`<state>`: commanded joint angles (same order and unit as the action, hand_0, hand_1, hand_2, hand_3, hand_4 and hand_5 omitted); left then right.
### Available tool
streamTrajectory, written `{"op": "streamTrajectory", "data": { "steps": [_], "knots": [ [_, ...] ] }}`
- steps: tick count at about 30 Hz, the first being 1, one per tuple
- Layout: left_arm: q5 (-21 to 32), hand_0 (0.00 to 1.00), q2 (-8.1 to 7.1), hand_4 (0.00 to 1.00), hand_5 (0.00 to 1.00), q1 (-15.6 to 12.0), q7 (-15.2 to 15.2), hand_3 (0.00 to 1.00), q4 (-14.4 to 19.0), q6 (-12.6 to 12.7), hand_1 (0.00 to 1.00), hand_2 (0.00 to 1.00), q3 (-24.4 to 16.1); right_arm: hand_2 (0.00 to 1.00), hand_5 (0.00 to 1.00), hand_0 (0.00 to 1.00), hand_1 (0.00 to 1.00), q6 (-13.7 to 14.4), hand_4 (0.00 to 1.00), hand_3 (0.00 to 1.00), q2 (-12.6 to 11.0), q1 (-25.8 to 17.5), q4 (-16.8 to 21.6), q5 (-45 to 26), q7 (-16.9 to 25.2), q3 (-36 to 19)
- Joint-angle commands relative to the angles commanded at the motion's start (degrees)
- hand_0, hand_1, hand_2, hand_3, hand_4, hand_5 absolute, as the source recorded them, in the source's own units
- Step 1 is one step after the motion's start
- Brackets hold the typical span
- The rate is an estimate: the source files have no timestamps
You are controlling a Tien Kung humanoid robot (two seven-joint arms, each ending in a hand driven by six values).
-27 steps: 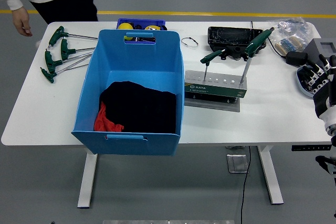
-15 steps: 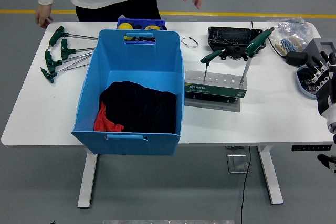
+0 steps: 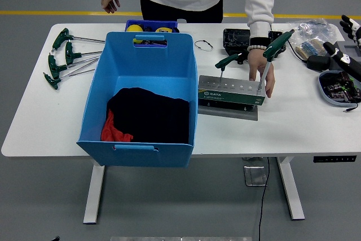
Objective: Lift tool from toolbox,place it in box,lift tool from toolbox,place it in box
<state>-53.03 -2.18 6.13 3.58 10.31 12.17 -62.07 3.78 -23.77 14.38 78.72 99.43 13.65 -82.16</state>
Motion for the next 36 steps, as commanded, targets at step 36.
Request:
{"op": "streamTrajectory", "data": {
  "steps": [36],
  "knots": [
    [0.77,0.759,-0.26,0.713,0.649,1.03,0.25,0.716,0.0,0.27,0.811,0.817,2.11,0.899,0.556,0.977,0.888,11.19,0.998,0.893,-6.09,32.21,-21.84,11.31,7.0,42.65]
  ]
}}
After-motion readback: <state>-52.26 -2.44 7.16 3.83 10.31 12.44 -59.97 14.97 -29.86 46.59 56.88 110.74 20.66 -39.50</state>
